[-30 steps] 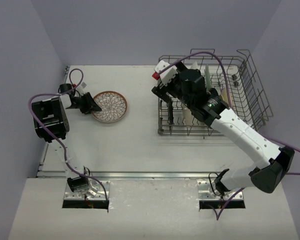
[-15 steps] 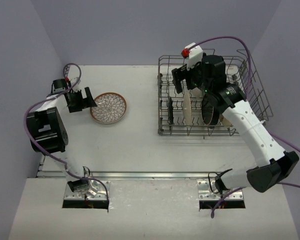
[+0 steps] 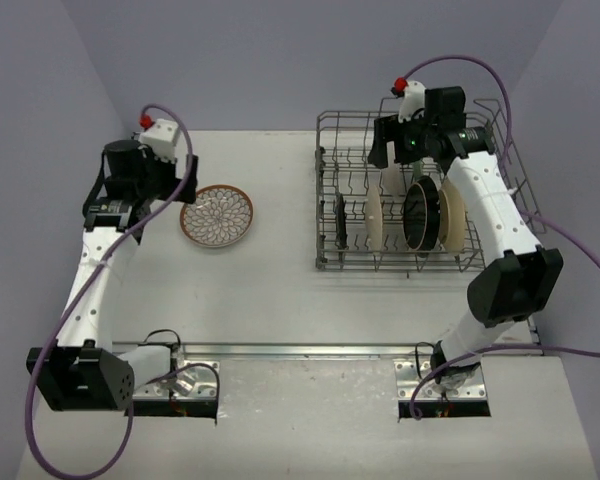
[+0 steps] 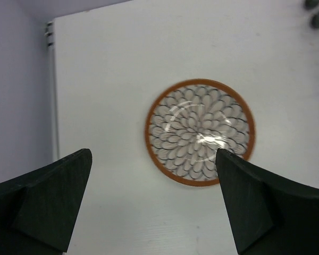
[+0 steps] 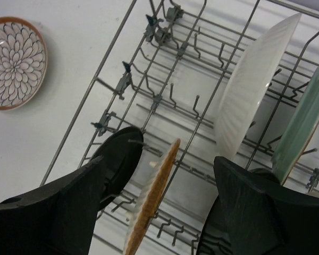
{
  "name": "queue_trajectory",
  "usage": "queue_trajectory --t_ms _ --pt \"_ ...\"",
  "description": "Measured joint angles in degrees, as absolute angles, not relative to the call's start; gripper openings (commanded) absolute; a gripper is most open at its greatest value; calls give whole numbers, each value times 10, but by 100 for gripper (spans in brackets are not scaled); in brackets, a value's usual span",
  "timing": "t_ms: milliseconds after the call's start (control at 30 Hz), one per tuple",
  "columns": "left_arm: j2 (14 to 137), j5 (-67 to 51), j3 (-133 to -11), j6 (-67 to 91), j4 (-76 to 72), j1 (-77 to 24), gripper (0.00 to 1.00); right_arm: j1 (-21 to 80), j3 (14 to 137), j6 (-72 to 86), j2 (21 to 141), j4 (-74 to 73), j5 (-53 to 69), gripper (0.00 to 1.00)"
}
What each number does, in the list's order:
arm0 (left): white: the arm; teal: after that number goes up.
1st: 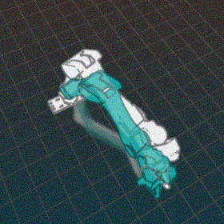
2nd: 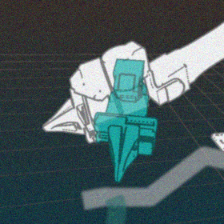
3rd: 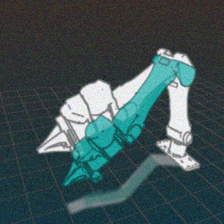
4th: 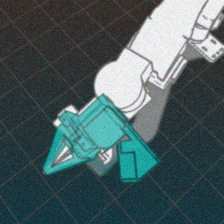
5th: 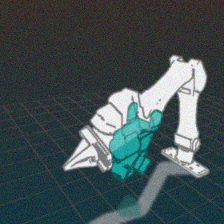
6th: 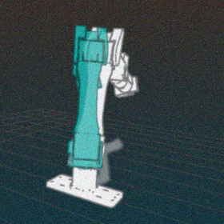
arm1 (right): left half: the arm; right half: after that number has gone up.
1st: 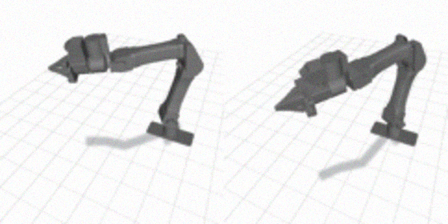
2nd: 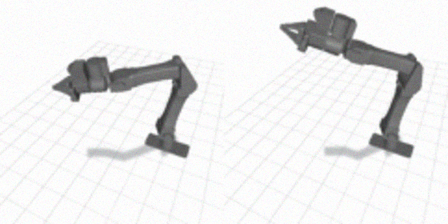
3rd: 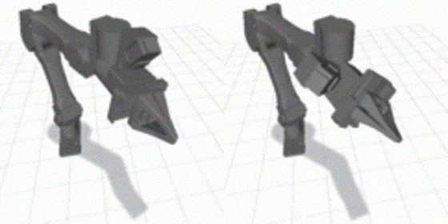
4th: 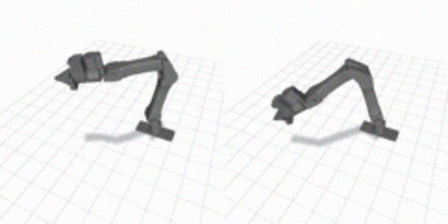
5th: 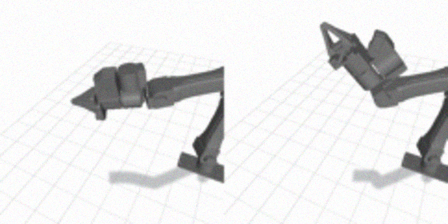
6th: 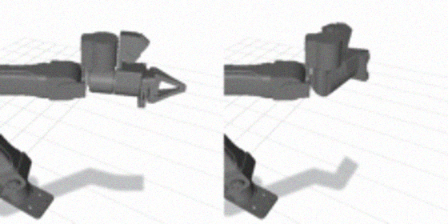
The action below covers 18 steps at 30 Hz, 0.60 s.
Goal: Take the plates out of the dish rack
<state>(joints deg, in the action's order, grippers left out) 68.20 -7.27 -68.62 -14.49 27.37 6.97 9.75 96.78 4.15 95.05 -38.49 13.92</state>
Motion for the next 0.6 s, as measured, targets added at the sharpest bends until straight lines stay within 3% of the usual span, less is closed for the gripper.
queue_trajectory --t_ms 133,600 --pt "634 -51 -647 -163 306 -40 100 61 1020 42 1004 -393 167 79" --pt "655 5 -644 -164 340 -60 100 28 1063 20 1109 -413 219 64"
